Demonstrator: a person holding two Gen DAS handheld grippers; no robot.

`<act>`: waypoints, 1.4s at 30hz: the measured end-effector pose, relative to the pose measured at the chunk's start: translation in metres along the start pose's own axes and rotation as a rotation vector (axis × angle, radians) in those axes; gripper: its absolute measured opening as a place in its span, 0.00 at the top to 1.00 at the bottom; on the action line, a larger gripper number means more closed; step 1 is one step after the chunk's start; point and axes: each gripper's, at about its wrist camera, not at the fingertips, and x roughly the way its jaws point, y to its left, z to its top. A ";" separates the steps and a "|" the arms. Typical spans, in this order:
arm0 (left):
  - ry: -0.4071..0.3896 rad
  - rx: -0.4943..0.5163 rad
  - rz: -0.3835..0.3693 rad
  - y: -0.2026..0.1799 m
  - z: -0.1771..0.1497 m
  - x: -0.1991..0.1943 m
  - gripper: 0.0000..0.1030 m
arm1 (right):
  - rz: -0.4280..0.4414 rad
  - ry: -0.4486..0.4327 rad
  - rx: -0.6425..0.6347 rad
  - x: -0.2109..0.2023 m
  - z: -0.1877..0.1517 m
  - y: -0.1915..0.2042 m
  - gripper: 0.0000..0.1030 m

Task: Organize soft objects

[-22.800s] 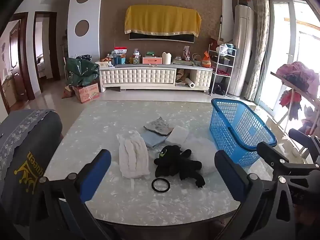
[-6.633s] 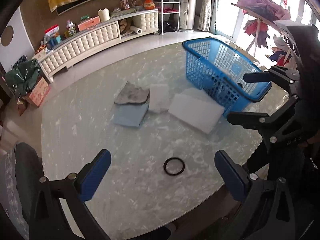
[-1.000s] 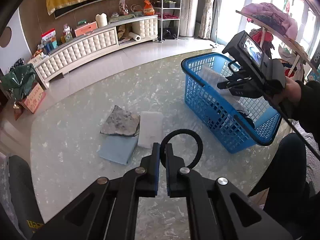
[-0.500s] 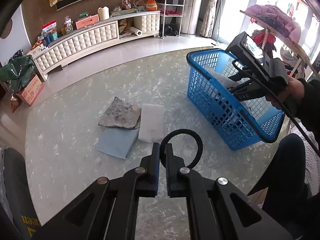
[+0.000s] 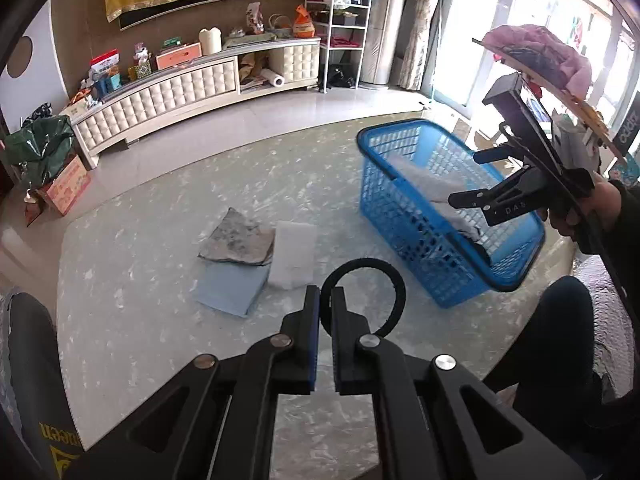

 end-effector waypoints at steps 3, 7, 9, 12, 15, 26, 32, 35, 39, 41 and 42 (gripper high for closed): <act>-0.012 0.009 -0.016 -0.008 0.003 -0.008 0.96 | -0.016 -0.023 -0.001 -0.019 -0.011 0.003 0.05; -0.018 0.017 -0.032 -0.019 0.005 -0.015 0.96 | -0.013 -0.054 0.011 -0.039 -0.020 0.000 0.04; -0.015 0.021 -0.040 -0.025 0.007 -0.017 0.96 | -0.006 -0.068 0.024 -0.048 -0.029 0.000 0.04; -0.005 0.038 -0.049 -0.037 0.011 -0.017 0.96 | -0.009 -0.084 0.040 -0.056 -0.038 -0.004 0.04; 0.003 0.064 -0.064 -0.051 0.018 -0.017 0.96 | -0.011 -0.104 0.056 -0.063 -0.045 -0.011 0.04; 0.037 0.181 -0.089 -0.108 0.045 -0.001 0.96 | -0.019 -0.150 0.093 -0.066 -0.071 -0.018 0.04; 0.060 0.253 -0.102 -0.138 0.062 0.016 0.96 | 0.006 -0.154 0.162 -0.059 -0.083 -0.034 0.04; 0.078 0.283 -0.114 -0.150 0.066 0.025 0.96 | 0.017 -0.150 0.190 -0.053 -0.088 -0.041 0.04; 0.115 0.318 -0.113 -0.165 0.071 0.046 0.96 | 0.034 -0.152 0.220 -0.047 -0.094 -0.048 0.04; 0.132 0.332 -0.113 -0.171 0.074 0.057 0.96 | 0.041 -0.151 0.232 -0.043 -0.095 -0.051 0.04; 0.140 0.338 -0.112 -0.174 0.077 0.062 0.96 | 0.046 -0.150 0.238 -0.042 -0.097 -0.052 0.04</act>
